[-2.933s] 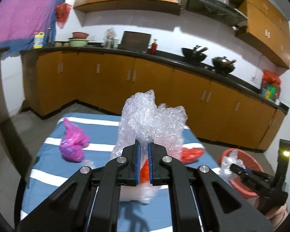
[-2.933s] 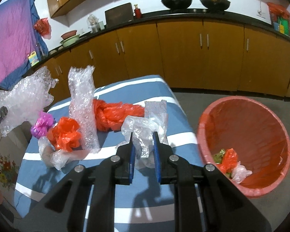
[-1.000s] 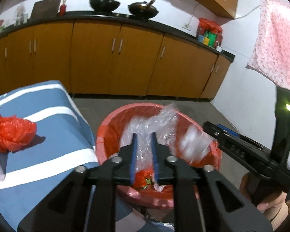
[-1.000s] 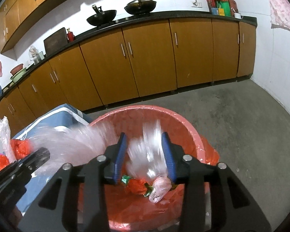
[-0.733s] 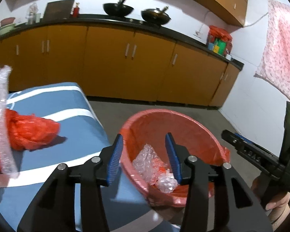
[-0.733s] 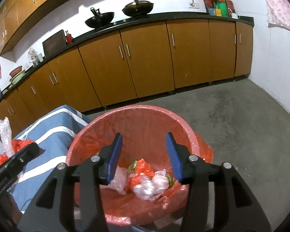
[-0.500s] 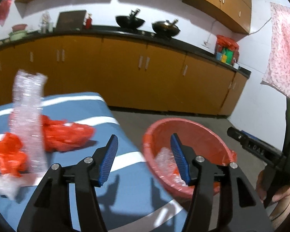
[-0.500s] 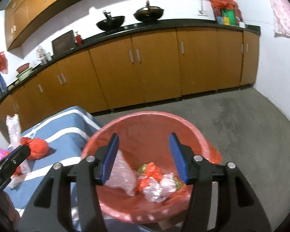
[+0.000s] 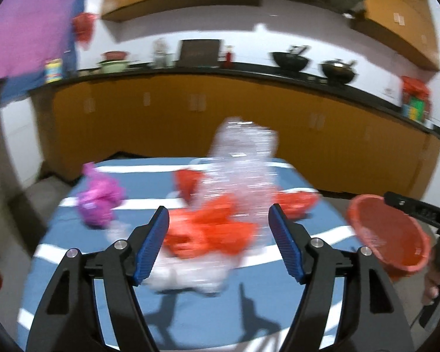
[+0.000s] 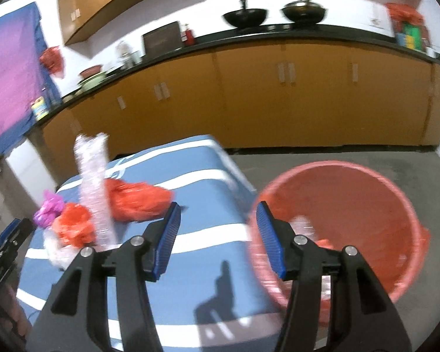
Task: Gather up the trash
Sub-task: 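Move both open grippers back from the basket to the table, then close the right gripper on the tall bubble-wrap tube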
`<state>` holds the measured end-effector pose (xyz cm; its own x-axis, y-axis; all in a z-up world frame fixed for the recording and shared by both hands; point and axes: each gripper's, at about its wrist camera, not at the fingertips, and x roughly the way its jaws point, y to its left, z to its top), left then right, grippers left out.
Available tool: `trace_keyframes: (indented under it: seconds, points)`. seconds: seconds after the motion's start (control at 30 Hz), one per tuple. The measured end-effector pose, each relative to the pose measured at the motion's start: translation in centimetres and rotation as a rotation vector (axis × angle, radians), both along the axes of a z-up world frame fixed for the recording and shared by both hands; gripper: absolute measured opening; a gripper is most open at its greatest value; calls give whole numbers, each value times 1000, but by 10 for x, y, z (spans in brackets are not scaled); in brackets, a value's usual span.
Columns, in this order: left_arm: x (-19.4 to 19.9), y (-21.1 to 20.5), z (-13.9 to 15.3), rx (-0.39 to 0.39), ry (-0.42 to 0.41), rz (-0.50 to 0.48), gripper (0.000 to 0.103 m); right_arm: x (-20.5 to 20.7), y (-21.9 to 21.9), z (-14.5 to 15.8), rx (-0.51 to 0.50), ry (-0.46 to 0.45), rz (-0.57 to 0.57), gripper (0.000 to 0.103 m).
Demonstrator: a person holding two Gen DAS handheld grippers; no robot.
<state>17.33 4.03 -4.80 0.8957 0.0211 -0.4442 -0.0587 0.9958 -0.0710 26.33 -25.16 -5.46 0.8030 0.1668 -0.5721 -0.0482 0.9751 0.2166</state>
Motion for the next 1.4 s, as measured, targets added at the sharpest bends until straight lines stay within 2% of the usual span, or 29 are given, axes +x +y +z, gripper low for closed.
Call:
trace_keyframes:
  seconds: [0.23,0.4,0.57,0.87,0.93,1.03,1.07,1.13,1.4]
  points:
    - [-5,67,-16,13,23,181,74,24,85,-8,7,25,152,53]
    - [0,95,-23,15,30,246,77,47,132,-17,5,47,217,53]
    - [6,110,-31,-1,37,266,78,65,153,-25,15,64,232,53]
    - [15,109,-34,18,28,239,78,85,175,-26,-8,40,244,53]
    - [16,107,-34,21,27,230,78,86,179,-27,-15,34,253,48]
    - [18,103,-34,24,24,212,78,87,182,-28,-21,31,272,31]
    - [18,102,-34,24,24,207,78,86,183,-28,-28,28,277,22]
    - [19,98,-34,24,26,190,78,83,184,-27,-35,19,283,15]
    - [22,85,-36,14,46,122,79,64,162,-6,-12,-57,241,12]
